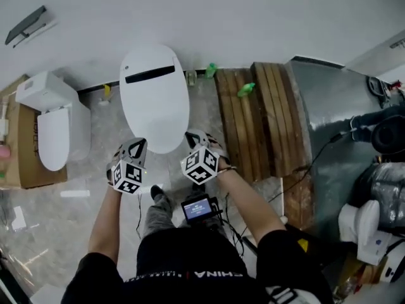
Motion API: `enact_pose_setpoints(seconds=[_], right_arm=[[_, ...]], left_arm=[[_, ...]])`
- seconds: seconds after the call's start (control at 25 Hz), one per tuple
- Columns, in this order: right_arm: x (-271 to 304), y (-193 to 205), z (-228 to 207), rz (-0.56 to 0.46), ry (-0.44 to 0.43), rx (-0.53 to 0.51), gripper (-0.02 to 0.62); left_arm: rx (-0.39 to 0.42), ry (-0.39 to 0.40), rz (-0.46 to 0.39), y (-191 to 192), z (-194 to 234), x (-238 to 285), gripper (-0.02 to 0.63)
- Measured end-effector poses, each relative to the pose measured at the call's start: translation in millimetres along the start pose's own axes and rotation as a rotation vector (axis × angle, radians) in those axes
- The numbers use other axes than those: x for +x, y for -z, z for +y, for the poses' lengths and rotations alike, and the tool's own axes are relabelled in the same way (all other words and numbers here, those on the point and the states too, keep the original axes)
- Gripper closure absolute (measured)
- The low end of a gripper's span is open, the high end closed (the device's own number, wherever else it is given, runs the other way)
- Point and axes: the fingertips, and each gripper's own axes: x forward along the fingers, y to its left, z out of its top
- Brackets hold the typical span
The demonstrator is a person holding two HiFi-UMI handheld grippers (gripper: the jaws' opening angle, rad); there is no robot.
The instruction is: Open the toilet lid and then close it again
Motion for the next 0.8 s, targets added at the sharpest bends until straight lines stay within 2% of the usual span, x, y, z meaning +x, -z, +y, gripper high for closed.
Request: enact_pose_setpoints(seconds=[0.12, 0.24, 0.4, 0.6, 0.8], right_arm=[[-32.4, -40.0, -20.2, -0.071, 0.01, 0.08, 0.583], [-57.2, -73.4, -36.5, -0.145, 0.003, 0.16, 0.583], [-75.2, -103.9, -27.3, -0.21, -0.025, 0.162, 0.582], [-80.4, -110.7, -4.4, -0.222, -0.048, 0.124, 0.581], [-92.2, -100.9, -12.0, -0.233, -0.039, 0.106, 0.581]], left_arm=[[-0.052, -0.035, -0.077, -35.6, 21.3, -34.5, 0.597], [-0.11, -0.042, -0.123, -54.2, 31.1, -56.7, 0.597], [-0.155, -0.038, -0.147, -62.3, 27.3, -72.9, 0.597], [-0.181, -0.016, -0.172, -73.0, 12.9, -78.9, 0.597], [-0.188, -0.051, -0.147, -72.8, 13.3, -84.3, 0.597]])
